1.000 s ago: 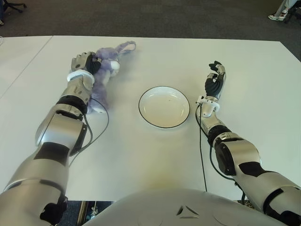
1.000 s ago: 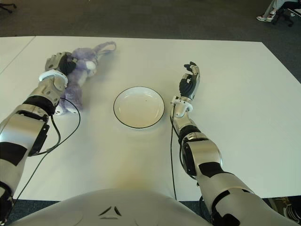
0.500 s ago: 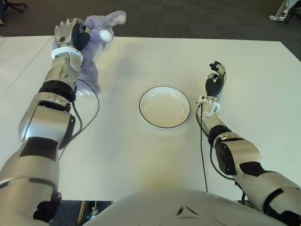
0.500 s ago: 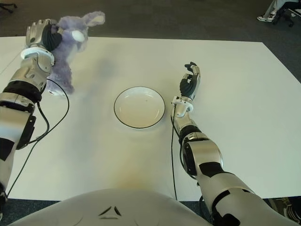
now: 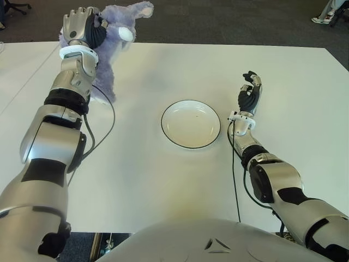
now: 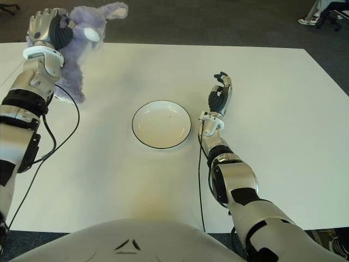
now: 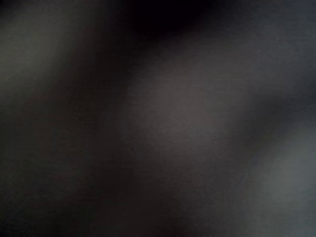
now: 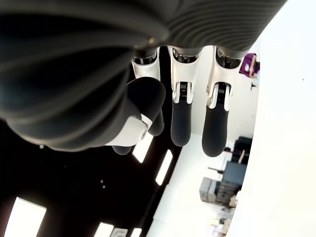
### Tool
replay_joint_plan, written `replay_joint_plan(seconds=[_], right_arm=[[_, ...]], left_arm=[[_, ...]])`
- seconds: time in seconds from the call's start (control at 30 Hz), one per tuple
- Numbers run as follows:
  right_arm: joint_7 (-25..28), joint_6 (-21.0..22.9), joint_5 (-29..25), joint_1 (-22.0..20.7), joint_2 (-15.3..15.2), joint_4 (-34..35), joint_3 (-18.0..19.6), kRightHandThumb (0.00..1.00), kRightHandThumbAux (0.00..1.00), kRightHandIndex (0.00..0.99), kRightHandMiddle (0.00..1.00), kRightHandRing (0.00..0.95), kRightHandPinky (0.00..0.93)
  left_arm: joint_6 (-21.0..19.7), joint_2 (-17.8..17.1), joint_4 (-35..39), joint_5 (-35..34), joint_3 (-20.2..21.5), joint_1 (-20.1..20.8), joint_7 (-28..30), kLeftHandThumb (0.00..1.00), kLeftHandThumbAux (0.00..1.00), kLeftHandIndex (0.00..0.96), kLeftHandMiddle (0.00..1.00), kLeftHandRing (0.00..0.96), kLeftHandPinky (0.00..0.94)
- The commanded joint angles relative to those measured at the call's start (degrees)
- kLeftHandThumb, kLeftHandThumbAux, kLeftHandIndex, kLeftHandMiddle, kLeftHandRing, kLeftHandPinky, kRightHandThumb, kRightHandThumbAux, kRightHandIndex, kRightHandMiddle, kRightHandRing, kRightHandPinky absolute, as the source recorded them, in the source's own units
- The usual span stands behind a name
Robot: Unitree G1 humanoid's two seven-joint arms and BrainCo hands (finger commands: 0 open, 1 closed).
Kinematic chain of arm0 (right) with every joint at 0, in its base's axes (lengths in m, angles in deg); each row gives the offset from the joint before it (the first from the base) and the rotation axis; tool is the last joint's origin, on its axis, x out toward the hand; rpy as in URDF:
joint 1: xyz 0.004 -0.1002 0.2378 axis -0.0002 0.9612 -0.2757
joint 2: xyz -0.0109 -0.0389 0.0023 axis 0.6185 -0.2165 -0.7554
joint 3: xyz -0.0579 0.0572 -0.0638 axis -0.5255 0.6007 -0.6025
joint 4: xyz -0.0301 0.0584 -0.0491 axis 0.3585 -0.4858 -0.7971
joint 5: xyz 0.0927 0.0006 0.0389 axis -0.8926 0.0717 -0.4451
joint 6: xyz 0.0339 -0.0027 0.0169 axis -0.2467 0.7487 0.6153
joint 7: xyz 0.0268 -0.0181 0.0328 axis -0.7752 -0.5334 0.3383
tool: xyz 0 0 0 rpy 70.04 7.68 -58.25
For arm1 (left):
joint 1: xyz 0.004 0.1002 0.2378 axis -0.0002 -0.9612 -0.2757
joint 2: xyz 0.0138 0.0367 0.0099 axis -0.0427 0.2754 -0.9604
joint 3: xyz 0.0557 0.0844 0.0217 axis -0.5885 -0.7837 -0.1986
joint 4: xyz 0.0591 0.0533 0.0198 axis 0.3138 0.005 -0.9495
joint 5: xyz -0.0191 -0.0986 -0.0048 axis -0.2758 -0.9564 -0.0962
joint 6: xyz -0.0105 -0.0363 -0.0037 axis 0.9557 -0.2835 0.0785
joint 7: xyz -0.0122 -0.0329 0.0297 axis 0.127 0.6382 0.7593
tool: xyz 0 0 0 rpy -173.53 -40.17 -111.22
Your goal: Put the doll into the plate.
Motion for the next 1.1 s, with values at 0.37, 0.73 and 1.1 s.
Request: replay_joint_plan(seconds=[0.37, 0.73, 1.1], right_arm=[[-0.54, 0.78, 0.31, 4.00, 1.50, -2.27, -0.47, 1.000, 0.743, 0.328, 0.215, 0.272, 0.421], [-0.38, 0.84, 0.20, 4.04, 1.66, -2.29, -0.46, 1.000, 0.743, 0.322, 0.203, 0.275, 0.422], [-0.63, 0.95, 0.38, 4.11, 1.85, -2.28, -0.67, 1.000, 0.743, 0.313, 0.205, 0.271, 0.422]], left_arm=[[0.64, 5.18, 11.72, -0.13, -0.91, -1.64, 6.48, 0.751, 0.694, 0.441, 0.892, 0.870, 0.837], [10.88, 6.80, 5.26, -0.15, -2.33, 0.41, 7.87, 0.754, 0.693, 0.443, 0.849, 0.845, 0.819], [13.00, 9.97, 9.06, 1.15, -4.60, 0.33, 10.87, 0.754, 0.693, 0.443, 0.842, 0.840, 0.807]])
